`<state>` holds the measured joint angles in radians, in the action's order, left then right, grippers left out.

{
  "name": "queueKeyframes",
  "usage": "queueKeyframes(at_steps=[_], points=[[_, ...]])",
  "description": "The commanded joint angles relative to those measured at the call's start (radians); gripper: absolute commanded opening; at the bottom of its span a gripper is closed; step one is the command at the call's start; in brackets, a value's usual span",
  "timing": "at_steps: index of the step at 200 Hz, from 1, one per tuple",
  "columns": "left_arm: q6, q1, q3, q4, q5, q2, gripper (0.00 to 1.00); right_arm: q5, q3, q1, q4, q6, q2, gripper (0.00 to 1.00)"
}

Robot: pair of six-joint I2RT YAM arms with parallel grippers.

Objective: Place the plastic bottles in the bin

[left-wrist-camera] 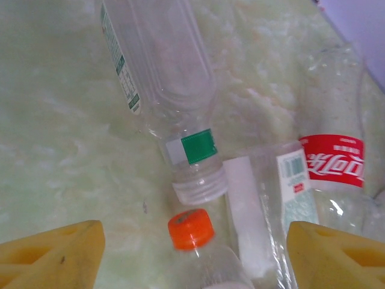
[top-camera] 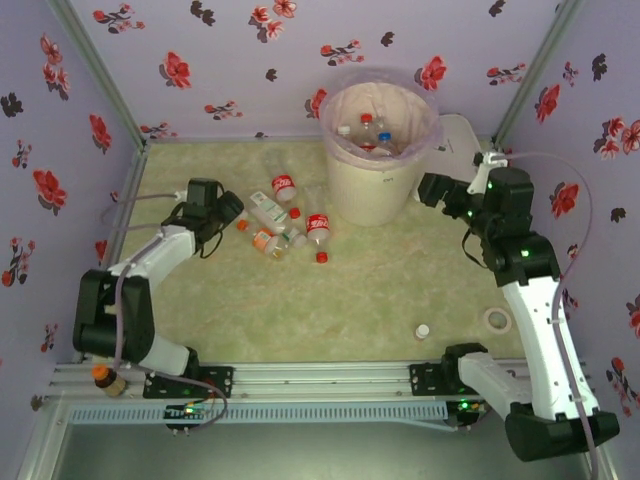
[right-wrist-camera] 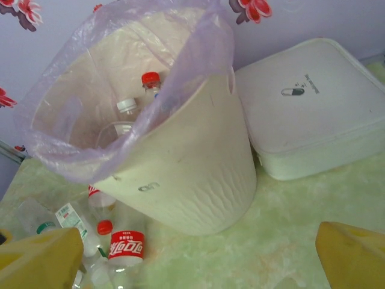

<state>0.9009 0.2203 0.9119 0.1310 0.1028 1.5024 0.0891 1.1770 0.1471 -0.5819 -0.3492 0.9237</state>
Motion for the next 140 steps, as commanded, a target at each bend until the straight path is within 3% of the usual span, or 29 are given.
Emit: queueKeyframes(at_steps=[1,56,93,140], points=[[0.047,-0.010,0.031,-0.105,-0.049,0.068,0.77,-0.010,-0.028,-0.009,-0.007,-0.021,-0.035,1.00],[0.034,-0.025,0.078,-0.172,-0.086,0.247,0.77,-0.003,-0.083,-0.011,-0.068,0.011,-0.049,1.00],[0.058,-0.054,0.056,-0.224,-0.086,0.302,0.63,-0.015,-0.146,-0.011,-0.081,0.018,-0.079,1.00],[0.082,-0.068,0.009,-0.311,-0.083,0.324,0.37,-0.016,-0.182,-0.012,-0.114,0.027,-0.095,1.00]])
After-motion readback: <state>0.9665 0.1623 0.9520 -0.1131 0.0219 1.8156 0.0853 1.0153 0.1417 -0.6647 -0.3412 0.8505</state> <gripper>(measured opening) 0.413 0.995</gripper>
